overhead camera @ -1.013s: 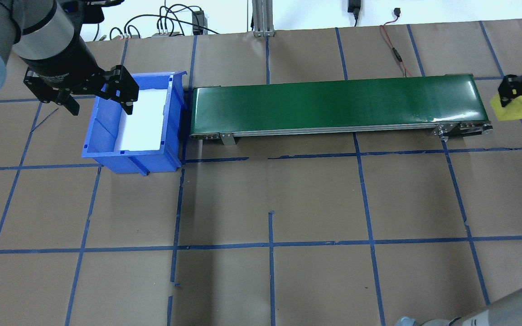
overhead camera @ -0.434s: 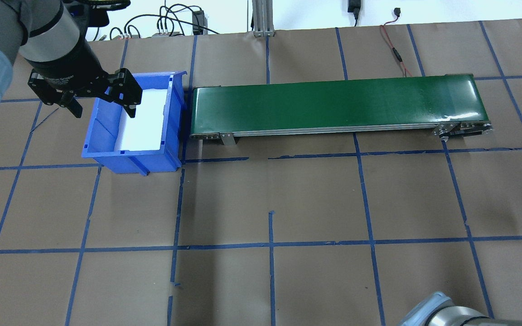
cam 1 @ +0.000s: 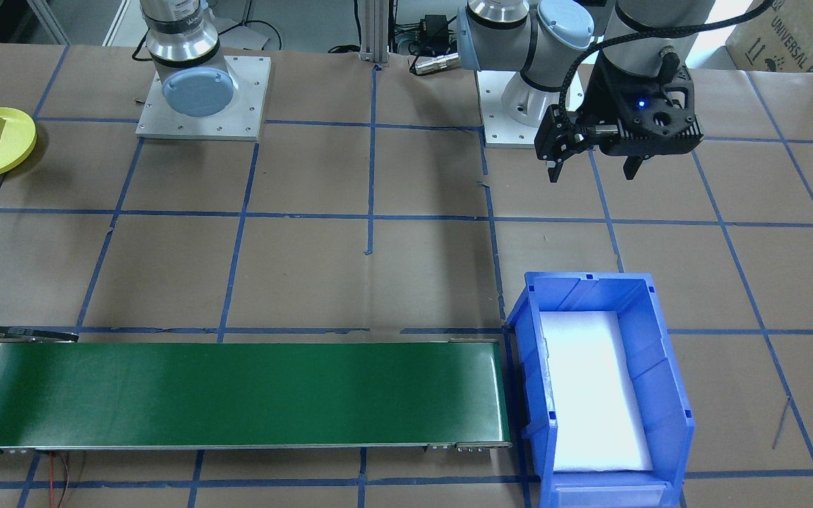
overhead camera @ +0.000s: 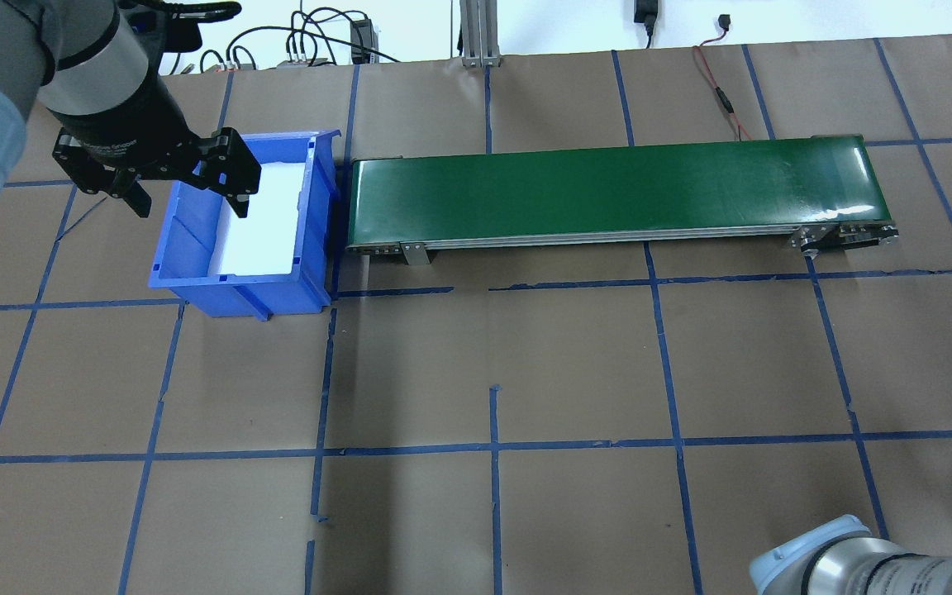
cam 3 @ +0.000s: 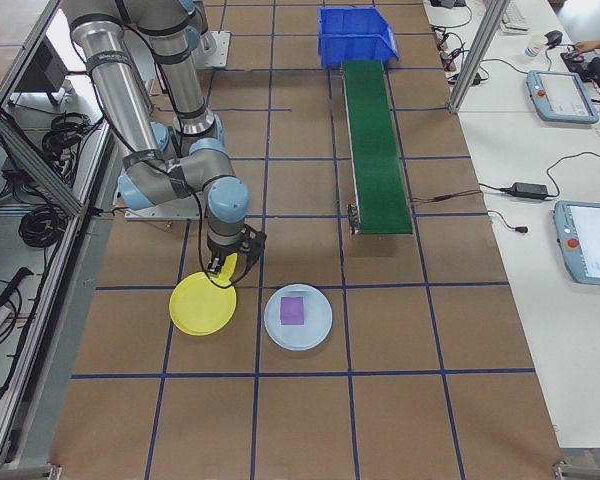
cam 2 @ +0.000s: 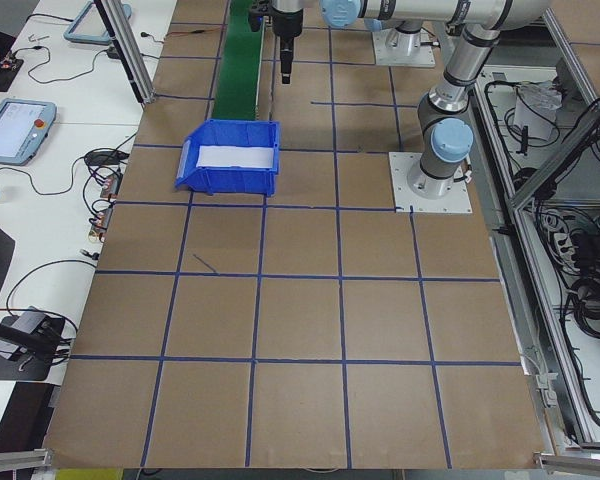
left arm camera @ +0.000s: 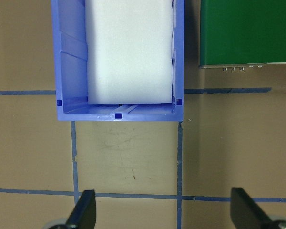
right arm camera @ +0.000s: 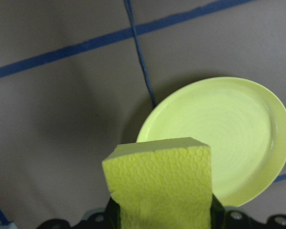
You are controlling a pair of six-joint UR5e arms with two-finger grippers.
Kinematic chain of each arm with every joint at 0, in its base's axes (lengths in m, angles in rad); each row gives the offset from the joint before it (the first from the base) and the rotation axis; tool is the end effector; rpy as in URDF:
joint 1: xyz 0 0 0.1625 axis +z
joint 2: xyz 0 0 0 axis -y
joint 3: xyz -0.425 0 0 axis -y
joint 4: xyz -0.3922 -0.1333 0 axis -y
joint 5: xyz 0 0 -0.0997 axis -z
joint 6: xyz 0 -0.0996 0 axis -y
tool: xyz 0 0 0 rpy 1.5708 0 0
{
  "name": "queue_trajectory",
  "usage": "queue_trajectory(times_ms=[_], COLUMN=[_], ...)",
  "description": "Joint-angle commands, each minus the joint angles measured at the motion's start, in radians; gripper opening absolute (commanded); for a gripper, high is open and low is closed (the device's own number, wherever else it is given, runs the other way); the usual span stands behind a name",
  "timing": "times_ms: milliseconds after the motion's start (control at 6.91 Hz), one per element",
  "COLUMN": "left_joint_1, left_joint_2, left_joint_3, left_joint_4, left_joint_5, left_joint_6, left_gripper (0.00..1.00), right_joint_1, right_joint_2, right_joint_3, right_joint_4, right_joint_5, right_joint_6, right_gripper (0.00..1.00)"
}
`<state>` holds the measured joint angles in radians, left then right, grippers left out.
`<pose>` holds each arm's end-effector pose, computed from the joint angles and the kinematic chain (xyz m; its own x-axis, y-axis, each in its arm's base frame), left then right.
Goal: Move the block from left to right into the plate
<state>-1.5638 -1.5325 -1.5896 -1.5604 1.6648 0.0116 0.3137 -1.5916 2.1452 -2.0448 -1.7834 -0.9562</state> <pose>-0.1206 -0.4793 0.4987 -0.9956 0.0018 -0.0942 0.0046 0.9996 -0.0288 -0.3615 -0.2353 0.2762 -0.9578 0.2818 0.0563 0.2873 0.9328 0.2177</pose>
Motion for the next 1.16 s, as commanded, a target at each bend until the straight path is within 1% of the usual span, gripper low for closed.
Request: queue_trajectory(times_ms=[0,145,289,434,579,723,868,1013], left_joint_1=[-0.004,-0.002,0.001,0.002,0.001,-0.002,-0.001,0.008], left_joint_2=[0.002,0.005,0.005,0.005,0.003,0.003,0.005,0.005], left_joint_3=[-0.001,0.0,-0.003,-0.003,0.003,0.014,0.019,0.016], left_joint_4=[-0.001,0.0,0.003,0.0,-0.001,-0.003,-0.022,-0.036], left_joint_5=[0.001,0.003,0.003,0.007,0.006,0.003,0.001,0.003], left_joint_6=[0.026,0.054,0.056,0.056,0.057,0.07,0.102,0.108], left_gripper=[1.0,1.0,1.0,1.0,1.0,1.0,1.0,1.0], right_joint_1=[-0.148,-0.147,-0.147,-0.142,-0.087,0.071,0.126,0.169], right_joint_2=[0.095,0.131,0.125,0.125,0.102,0.047,0.036,0.019], right_joint_3=[0.007,0.004,-0.022,-0.06,-0.092,-0.172,-0.232,-0.287], right_joint_4=[-0.102,-0.153,-0.213,-0.2,-0.201,-0.089,0.096,0.129], right_joint_5=[0.002,0.024,0.082,0.088,0.119,0.098,0.041,0.044], right_joint_6=[-0.127,-0.125,-0.127,-0.128,-0.116,-0.058,0.059,0.156], right_gripper=[0.26,0.58,0.99,1.0,1.0,1.0,1.0,1.0])
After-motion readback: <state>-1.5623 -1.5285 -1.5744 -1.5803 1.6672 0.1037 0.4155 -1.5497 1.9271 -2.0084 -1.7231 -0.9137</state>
